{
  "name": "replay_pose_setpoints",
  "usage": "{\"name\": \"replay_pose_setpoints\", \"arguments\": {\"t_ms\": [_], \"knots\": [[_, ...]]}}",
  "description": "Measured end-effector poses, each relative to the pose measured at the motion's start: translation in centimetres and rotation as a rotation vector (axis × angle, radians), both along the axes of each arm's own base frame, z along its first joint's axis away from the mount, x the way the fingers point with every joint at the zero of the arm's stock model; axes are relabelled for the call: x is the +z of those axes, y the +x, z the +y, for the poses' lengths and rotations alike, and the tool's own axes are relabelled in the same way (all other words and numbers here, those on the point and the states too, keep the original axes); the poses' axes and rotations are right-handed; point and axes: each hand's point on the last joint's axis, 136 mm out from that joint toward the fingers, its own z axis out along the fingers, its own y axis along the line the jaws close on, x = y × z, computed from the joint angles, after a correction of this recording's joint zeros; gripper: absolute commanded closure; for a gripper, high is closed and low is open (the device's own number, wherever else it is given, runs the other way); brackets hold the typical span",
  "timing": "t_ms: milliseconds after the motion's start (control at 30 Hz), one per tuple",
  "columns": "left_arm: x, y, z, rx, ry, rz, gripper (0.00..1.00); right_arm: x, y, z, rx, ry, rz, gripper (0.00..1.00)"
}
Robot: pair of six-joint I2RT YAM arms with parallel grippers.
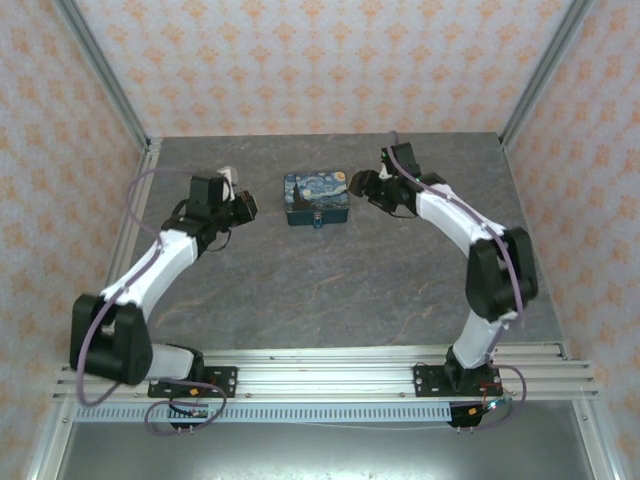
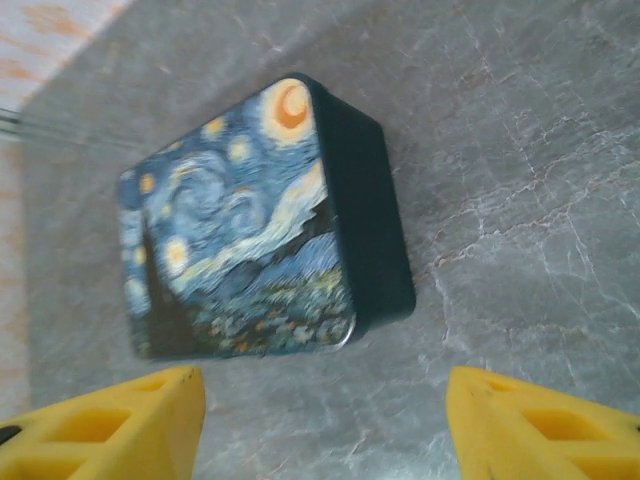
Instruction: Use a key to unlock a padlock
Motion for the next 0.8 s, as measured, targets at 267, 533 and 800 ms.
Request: {"name": "replay_pose_setpoints", "arguments": {"t_ms": [267,533,800], "knots": [[-6.5,6.6,0.2,0.006,0.079,0.168,1.0,-2.1,5.2,0.6,0.022,-0.056,0.027,0.32],[-11.5,10.1,-2.2,-0.039,0.084,0.249,1.0,-6.8,6.9,2.6,0.092,0.0,0.106,0.39],[-12.4,7.8,-6.1,-0.119,0.116,0.286,1.0,-6.5,5.2,2.2,0.088,0.032,0.071,0.54]]}}
